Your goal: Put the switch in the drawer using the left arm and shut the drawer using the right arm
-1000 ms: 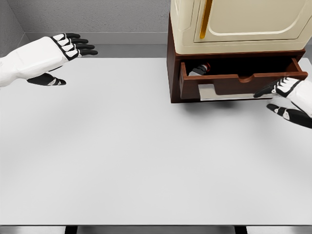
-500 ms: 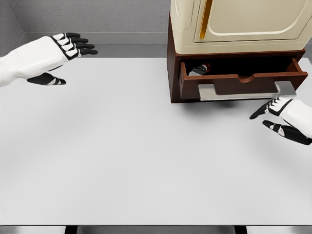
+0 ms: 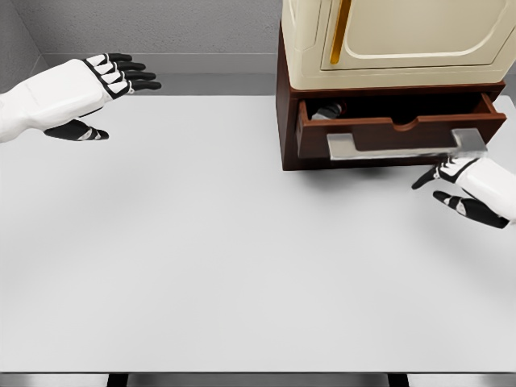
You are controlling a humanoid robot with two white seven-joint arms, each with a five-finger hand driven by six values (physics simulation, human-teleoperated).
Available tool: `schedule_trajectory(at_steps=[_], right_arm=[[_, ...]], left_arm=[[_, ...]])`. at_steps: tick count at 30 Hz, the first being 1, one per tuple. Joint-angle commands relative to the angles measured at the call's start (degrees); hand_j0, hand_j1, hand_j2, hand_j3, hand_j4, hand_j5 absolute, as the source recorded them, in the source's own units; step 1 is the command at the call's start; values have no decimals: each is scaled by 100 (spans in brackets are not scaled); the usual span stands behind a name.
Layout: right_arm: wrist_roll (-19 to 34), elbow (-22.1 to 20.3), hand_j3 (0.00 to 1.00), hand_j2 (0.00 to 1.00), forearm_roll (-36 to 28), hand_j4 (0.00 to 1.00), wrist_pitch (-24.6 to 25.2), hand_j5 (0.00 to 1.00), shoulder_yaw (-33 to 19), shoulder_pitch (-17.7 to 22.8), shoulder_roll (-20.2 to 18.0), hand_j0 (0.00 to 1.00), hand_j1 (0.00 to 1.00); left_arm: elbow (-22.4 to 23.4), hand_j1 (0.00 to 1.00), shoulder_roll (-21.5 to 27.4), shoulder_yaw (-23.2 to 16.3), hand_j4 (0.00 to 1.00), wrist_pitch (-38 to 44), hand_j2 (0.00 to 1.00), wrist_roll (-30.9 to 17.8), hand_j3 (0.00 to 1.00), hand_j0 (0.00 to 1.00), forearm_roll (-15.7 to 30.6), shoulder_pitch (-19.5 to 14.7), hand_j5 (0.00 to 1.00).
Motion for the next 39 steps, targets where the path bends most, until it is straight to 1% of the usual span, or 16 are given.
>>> schedule_trajectory(at_steps=[1, 4, 5, 9, 13, 17, 21, 27, 30, 33, 39], right_arm=[[-2, 123, 56, 56, -16, 56, 7, 56, 80, -9, 13, 56, 56], [-2, 124, 56, 56, -16, 56, 7, 56, 115, -97, 13, 56, 56], [-2, 132, 56, 56, -16, 56, 7, 56, 194, -211, 22, 56, 56], [-2, 194, 56, 56, -16, 56, 7, 56, 379, -413, 22, 56, 56], [-2, 255, 56, 56, -8, 56, 7, 56, 423, -589, 92, 56, 56], [-2, 554, 56, 56, -8, 56, 7, 56, 757, -967, 136, 56, 56], [-2, 686, 56, 56, -8, 56, 7, 56, 924, -1178, 145, 56, 56], [-2, 756, 56, 56, -8, 56, 7, 56, 977, -1301, 162, 56, 56], [7, 897, 56, 56, 115, 56, 7, 56, 985, -1433, 356, 56, 56], [-2, 1037, 56, 56, 116, 56, 7, 56, 1144, -1591, 391, 56, 56], [-2, 1038, 56, 56, 116, 56, 7, 56, 1187, -1670, 382, 56, 56]], left_arm=[[-2, 100, 6, 11, 100, 6, 100, 3, 100, 100, 38, 0, 100], [7, 100, 6, 11, 100, 6, 100, 3, 100, 100, 29, 0, 100], [7, 100, 6, 11, 100, 6, 100, 3, 100, 100, 29, 0, 100], [7, 100, 6, 11, 100, 6, 100, 3, 100, 100, 38, 0, 100], [7, 100, 6, 11, 100, 6, 100, 3, 100, 100, 29, 0, 100], [7, 100, 6, 11, 100, 6, 100, 3, 100, 100, 29, -9, 100], [-2, 100, 6, 19, 100, 6, 100, 3, 100, 100, 38, -9, 100], [-2, 100, 6, 37, 100, 6, 100, 3, 100, 100, 38, 0, 100], [-2, 100, 6, 37, 100, 6, 100, 3, 100, 100, 38, 0, 100], [-2, 100, 6, 37, 100, 6, 100, 3, 100, 100, 38, 0, 100], [-2, 100, 6, 37, 100, 6, 100, 3, 100, 100, 38, -9, 100]])
